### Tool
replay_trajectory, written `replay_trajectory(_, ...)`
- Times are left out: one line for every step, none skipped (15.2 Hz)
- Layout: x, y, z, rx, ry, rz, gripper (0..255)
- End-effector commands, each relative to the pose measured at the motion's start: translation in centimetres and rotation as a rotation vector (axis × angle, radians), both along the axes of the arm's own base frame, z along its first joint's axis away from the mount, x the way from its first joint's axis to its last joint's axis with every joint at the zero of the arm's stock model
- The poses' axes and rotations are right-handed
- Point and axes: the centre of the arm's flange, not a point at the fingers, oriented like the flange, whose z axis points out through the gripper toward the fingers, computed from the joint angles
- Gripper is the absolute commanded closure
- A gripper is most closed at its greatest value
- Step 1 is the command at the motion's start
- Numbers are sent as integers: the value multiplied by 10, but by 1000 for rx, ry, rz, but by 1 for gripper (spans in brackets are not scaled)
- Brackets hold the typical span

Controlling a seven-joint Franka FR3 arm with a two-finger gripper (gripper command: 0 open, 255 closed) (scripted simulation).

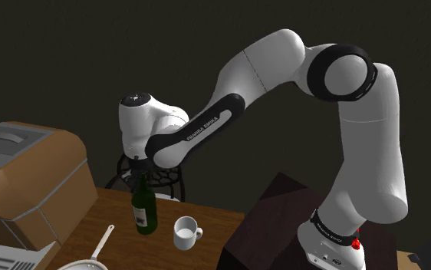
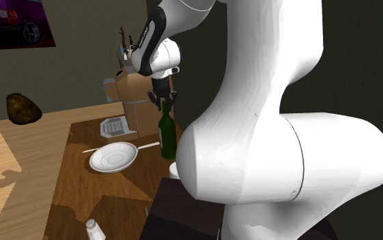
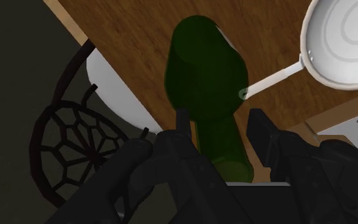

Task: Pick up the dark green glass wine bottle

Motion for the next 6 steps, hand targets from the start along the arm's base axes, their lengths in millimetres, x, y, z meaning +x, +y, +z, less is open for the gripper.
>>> replay_trajectory(-1, 0, 10, 0, 0, 0, 255)
replay_trajectory(-1, 0, 16, 0, 0, 0, 255)
replay_trajectory(-1, 0, 21, 0, 0, 0, 255)
replay_trajectory(-1, 0, 26, 0, 0, 0, 255)
replay_trajectory(-1, 0, 27, 0, 0, 0, 255)
replay_trajectory(-1, 0, 27, 0, 0, 0, 255)
